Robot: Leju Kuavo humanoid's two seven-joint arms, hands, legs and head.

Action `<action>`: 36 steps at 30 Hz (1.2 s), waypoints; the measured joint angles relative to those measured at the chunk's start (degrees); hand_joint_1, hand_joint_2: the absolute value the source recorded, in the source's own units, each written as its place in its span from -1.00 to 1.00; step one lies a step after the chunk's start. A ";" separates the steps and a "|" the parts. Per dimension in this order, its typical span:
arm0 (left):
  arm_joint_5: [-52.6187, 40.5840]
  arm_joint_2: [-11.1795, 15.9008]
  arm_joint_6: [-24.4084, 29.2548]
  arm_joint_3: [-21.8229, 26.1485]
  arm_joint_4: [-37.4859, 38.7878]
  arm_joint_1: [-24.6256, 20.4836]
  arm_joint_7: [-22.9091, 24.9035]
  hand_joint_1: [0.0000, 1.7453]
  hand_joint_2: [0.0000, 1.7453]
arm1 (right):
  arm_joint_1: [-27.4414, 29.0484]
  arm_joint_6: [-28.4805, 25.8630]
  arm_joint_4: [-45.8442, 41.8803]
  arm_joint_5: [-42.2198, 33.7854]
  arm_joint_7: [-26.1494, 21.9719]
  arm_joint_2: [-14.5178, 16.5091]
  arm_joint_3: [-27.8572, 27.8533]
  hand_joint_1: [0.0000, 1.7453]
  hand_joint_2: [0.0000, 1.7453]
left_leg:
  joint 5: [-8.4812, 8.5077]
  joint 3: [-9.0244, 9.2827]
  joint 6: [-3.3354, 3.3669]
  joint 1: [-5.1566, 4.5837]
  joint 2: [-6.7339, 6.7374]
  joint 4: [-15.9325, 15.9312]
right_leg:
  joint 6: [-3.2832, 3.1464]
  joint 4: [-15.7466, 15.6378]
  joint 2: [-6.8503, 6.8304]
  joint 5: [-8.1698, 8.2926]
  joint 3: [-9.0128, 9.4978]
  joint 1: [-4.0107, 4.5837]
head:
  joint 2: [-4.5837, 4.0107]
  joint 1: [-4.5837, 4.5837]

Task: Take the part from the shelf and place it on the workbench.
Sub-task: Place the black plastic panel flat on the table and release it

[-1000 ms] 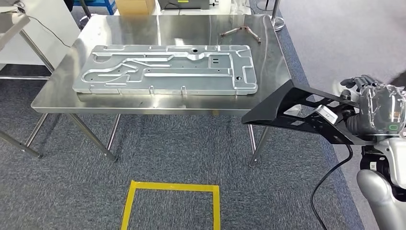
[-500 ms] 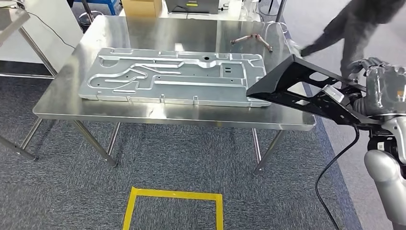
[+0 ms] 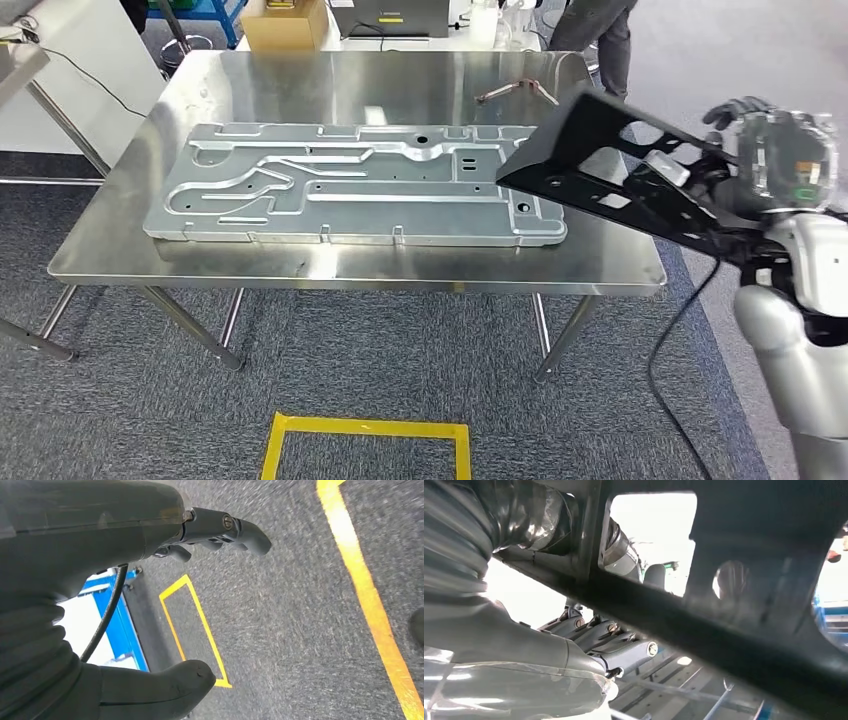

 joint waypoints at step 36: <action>0.00 0.67 0.09 -0.01 -0.74 0.43 -0.13 -1.00 1.00 | -7.33 -0.21 10.21 3.39 2.69 11.27 12.23 1.00 1.00 | 7.97 2.14 0.72 -0.12 0.07 -10.41 | 0.58 -0.24 -0.22 0.21 -0.60 1.06 | 0.00 0.02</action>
